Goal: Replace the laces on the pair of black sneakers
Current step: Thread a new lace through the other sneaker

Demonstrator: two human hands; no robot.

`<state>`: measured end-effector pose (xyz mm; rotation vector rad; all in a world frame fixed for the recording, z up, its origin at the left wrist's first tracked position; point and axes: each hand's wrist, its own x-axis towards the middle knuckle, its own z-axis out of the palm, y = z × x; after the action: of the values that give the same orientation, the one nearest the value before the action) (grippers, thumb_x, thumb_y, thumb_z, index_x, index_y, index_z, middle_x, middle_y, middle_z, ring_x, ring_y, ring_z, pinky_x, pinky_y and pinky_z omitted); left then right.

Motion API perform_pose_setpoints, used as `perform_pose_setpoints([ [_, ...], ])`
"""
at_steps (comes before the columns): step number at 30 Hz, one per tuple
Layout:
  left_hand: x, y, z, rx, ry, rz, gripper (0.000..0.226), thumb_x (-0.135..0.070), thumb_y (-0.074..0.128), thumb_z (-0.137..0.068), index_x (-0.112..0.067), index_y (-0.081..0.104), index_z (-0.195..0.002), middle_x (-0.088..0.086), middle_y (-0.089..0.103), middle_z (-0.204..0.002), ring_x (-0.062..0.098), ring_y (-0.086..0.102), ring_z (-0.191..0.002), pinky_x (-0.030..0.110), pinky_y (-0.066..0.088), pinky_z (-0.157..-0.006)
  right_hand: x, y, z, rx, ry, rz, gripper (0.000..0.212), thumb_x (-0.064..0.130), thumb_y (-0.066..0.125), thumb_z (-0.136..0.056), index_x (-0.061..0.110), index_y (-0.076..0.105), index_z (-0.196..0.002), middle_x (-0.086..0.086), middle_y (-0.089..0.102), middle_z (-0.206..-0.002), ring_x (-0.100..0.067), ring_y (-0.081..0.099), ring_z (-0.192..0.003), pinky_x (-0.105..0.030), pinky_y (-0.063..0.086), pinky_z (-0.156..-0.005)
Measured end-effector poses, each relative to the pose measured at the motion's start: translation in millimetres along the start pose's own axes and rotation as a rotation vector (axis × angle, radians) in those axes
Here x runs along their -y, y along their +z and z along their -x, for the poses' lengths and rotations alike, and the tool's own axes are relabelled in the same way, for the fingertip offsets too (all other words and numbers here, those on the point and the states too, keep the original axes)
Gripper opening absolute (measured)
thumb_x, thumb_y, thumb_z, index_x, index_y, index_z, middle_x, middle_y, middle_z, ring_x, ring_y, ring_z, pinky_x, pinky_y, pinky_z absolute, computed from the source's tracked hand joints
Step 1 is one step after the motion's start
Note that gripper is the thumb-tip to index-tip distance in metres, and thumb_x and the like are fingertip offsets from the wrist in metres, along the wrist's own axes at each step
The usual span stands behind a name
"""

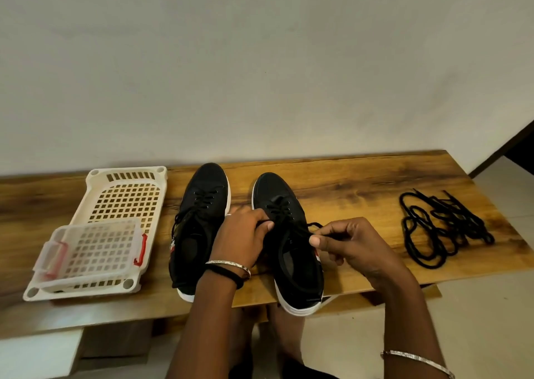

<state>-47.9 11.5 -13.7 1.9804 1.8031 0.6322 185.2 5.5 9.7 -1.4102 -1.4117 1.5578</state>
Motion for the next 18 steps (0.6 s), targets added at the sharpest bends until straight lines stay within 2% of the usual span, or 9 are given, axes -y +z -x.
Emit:
perform_pose_setpoints([
  [4, 3, 0, -2, 0.056, 0.0, 0.071, 0.027, -0.038, 0.049, -0.099, -0.031, 0.048, -0.074, -0.004, 0.057, -0.081, 0.013, 0.052, -0.079, 0.028, 0.035, -0.068, -2, 0, -4, -0.105, -0.065, 0.004, 0.011, 0.021, 0.074, -0.089, 0.012, 0.079, -0.083, -0.008, 0.066, -0.069, -0.017, 0.055, -0.062, -0.025, 0.046, -0.057],
  [6, 1, -2, -2, 0.127, -0.032, 0.089, 0.027, -0.043, 0.047, -0.099, -0.031, 0.047, -0.075, -0.008, 0.055, -0.077, 0.01, 0.052, -0.074, 0.03, 0.037, -0.064, -4, 4, -8, -0.123, -0.08, 0.004, 0.018, 0.021, 0.069, -0.094, 0.011, 0.076, -0.081, -0.01, 0.066, -0.07, -0.018, 0.056, -0.061, -0.027, 0.046, -0.056],
  [8, 1, -4, -4, 0.19, -0.029, -0.014, 0.022, -0.047, 0.047, -0.099, -0.033, 0.047, -0.083, -0.01, 0.055, -0.078, 0.011, 0.055, -0.076, 0.033, 0.041, -0.066, -5, 8, -13, -0.123, -0.088, 0.007, 0.021, 0.02, 0.064, -0.098, 0.008, 0.073, -0.083, -0.012, 0.067, -0.07, -0.02, 0.057, -0.061, -0.029, 0.047, -0.056],
  [10, 0, -6, -5, 0.205, -0.029, -0.113, 0.025, -0.048, 0.046, -0.099, -0.033, 0.046, -0.08, -0.01, 0.057, -0.078, 0.014, 0.058, -0.079, 0.036, 0.045, -0.07, -7, 9, -16, -0.129, -0.093, 0.02, 0.023, 0.018, 0.061, -0.1, 0.004, 0.071, -0.084, -0.014, 0.069, -0.072, -0.02, 0.06, -0.062, -0.031, 0.049, -0.059],
  [13, -4, -7, -5, 0.155, -0.087, -0.152, 0.035, -0.047, 0.044, -0.1, -0.026, 0.049, -0.074, -0.006, 0.058, -0.073, 0.016, 0.057, -0.074, 0.033, 0.043, -0.064, -9, 9, -18, -0.163, -0.103, 0.049, 0.023, 0.015, 0.061, -0.1, 0.002, 0.071, -0.084, -0.016, 0.071, -0.073, -0.02, 0.064, -0.064, -0.031, 0.054, -0.061],
  [15, -7, -9, -4, 0.122, -0.124, -0.153, 0.034, -0.045, 0.045, -0.101, -0.022, 0.056, -0.079, -0.007, 0.056, -0.072, 0.014, 0.055, -0.072, 0.03, 0.039, -0.062, -12, 10, -19, -0.215, -0.11, 0.072, 0.023, 0.013, 0.061, -0.1, 0.003, 0.072, -0.081, -0.016, 0.071, -0.071, -0.021, 0.065, -0.062, -0.033, 0.057, -0.061],
  [18, -6, -13, -3, 0.109, -0.187, -0.097, 0.028, -0.038, 0.047, -0.102, -0.021, 0.068, -0.095, -0.009, 0.059, -0.072, 0.013, 0.057, -0.075, 0.029, 0.043, -0.065, -16, 11, -20, -0.317, -0.126, 0.105, 0.025, 0.01, 0.063, -0.098, 0.007, 0.072, -0.075, -0.011, 0.07, -0.064, -0.018, 0.065, -0.057, -0.034, 0.058, -0.06],
])
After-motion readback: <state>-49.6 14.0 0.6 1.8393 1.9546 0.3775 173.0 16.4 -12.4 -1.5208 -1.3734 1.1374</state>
